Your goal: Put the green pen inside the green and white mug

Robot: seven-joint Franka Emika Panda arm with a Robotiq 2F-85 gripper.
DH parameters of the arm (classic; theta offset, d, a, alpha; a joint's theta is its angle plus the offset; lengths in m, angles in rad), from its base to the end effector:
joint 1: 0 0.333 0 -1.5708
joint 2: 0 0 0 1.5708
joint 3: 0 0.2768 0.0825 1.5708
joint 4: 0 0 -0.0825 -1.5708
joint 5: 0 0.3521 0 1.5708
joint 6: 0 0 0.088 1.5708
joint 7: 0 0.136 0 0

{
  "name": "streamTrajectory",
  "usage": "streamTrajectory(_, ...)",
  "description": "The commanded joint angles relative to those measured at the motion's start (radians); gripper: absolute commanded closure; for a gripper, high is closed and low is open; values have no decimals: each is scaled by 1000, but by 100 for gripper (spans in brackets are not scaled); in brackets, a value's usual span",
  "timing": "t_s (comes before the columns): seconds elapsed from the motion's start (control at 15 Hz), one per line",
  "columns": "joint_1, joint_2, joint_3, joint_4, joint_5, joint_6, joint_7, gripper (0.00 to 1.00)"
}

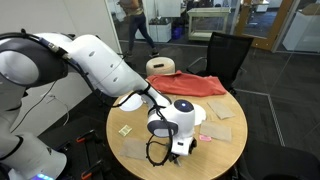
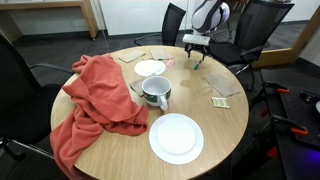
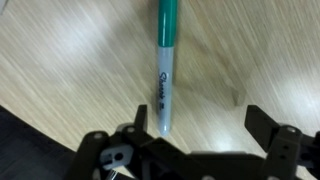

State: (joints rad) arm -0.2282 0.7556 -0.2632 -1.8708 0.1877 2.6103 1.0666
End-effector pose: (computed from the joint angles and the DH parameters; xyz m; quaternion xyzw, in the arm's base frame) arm 0.5153 -0.2812 0.0891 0.6781 -0.7337 0.0208 0.0372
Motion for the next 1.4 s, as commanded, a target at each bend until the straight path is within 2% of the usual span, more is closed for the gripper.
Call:
streamTrajectory(0.0,0,6,3,-8,40,45,-21,25)
streamTrajectory(0.07,0,8,2,-8,42,45,-19,26)
streamTrajectory(0.6,7,0,-2,-3,65,34,-15,88)
streamTrajectory(0.73,21,-16,-13,-14,53,22,-9,100)
streamTrajectory(1.0,53,-79,-25,-56,19,21,-32,97)
streamTrajectory(1.33,137,-198,-64,-110,-85,17,-81,97)
